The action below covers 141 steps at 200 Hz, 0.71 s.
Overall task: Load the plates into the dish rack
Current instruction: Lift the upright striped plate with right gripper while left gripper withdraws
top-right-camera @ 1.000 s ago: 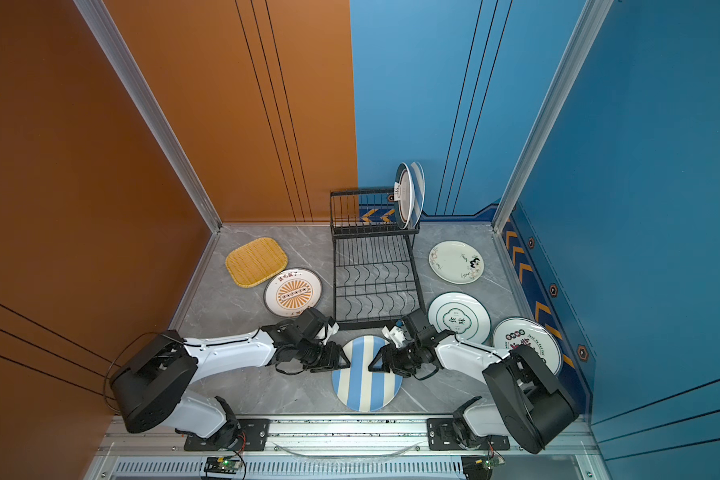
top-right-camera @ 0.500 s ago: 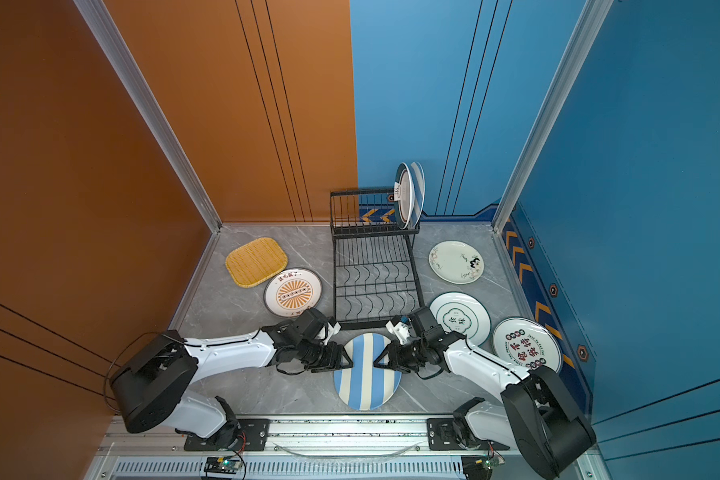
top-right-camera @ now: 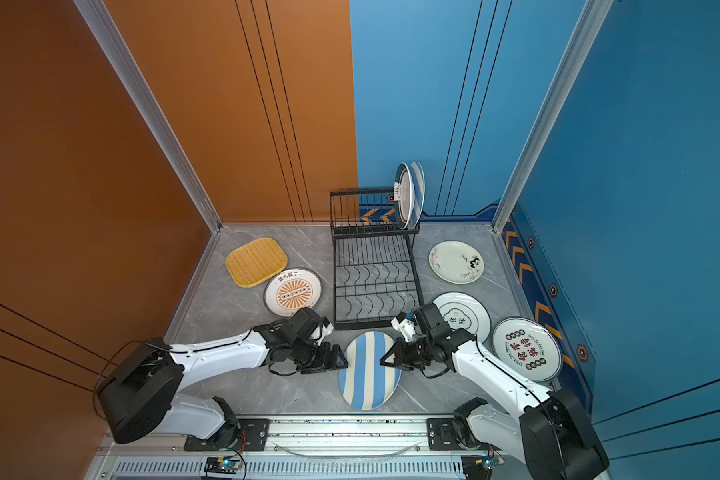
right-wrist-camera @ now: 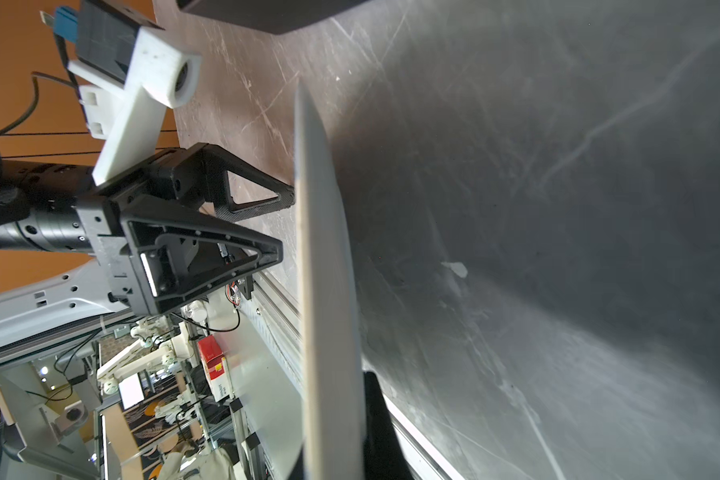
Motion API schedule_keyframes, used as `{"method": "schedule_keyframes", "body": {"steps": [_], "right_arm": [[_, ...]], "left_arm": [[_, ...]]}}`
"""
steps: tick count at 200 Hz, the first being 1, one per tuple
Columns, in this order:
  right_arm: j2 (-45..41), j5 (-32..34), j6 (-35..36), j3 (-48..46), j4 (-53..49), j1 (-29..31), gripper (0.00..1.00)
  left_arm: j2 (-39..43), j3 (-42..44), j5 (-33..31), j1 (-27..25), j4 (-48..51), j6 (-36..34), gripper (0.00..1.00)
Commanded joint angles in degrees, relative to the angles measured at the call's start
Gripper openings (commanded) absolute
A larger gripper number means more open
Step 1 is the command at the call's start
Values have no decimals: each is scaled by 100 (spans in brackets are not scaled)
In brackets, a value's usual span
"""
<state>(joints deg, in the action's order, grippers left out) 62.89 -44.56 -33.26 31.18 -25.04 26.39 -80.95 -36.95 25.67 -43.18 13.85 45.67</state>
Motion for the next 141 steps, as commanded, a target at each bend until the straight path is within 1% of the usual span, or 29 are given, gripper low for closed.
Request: {"method": "schedule_keyframes", "body": {"steps": [1, 26, 63, 84, 107, 141], "right_arm": [[-354, 260, 222, 593, -878, -46, 0], [-625, 762, 377, 1413, -1759, -68, 0], [-616, 1867, 571, 2981, -2811, -89, 0], [-411, 2466, 662, 3865, -3053, -99, 0], [-57, 3066, 771, 4810, -3208, -99, 0], [691, 4186, 1130, 6097, -3188, -97, 0]], "left_arm": [[220, -167, -225, 174, 667, -201, 92], [391, -311, -284, 393, 879, -294, 95], [652, -494, -388, 804, 1126, -405, 98], [719, -606, -379, 1017, 1214, -492, 100], [701, -713, -352, 1179, 1239, -584, 99], [565, -831, -335, 1338, 1221, -693, 98]]}}
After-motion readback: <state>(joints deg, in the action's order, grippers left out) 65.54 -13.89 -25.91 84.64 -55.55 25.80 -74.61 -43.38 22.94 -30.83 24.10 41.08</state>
